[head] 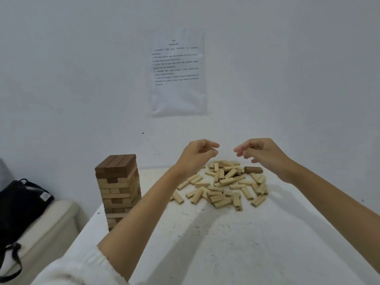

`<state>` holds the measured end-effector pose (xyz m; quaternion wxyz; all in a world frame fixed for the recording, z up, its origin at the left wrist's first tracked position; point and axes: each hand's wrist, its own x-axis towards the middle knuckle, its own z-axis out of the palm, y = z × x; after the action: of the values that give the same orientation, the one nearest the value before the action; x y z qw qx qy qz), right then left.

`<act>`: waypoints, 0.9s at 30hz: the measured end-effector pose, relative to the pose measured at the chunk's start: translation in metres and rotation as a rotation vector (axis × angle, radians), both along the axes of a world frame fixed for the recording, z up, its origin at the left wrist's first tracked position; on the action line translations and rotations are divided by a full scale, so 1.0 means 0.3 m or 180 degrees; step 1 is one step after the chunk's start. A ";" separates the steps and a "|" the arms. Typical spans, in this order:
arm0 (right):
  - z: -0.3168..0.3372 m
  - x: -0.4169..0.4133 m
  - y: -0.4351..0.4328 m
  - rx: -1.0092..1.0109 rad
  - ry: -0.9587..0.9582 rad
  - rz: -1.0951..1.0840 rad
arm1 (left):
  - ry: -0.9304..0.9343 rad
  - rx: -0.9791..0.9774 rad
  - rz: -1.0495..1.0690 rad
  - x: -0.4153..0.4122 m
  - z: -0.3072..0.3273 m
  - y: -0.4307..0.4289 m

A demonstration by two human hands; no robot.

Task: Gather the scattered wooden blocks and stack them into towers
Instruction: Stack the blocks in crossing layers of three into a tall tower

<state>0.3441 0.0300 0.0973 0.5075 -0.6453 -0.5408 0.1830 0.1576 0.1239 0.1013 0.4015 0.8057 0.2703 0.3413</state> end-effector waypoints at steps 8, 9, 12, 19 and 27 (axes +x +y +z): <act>-0.181 0.197 0.158 -0.0337 0.0218 -0.0207 | 0.0176 -0.0351 0.0289 0.181 -0.196 0.185; -0.201 0.209 0.183 -0.0367 0.0197 -0.0231 | 0.0201 -0.0356 0.0320 0.203 -0.217 0.205; -0.257 0.236 0.262 -0.0489 0.0119 -0.0265 | 0.0320 -0.0194 0.0400 0.274 -0.284 0.261; -0.333 0.255 0.385 -0.0694 -0.0845 -0.0025 | 0.0593 0.0160 0.0315 0.358 -0.381 0.340; -0.339 0.311 0.328 -0.0627 -0.1031 0.0204 | 0.0996 0.0742 0.0365 0.310 -0.394 0.375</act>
<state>0.4373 0.1285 -0.0044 0.3421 -0.6954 -0.6152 0.1449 0.2505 0.2362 -0.0170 0.2386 0.8732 0.3336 0.2633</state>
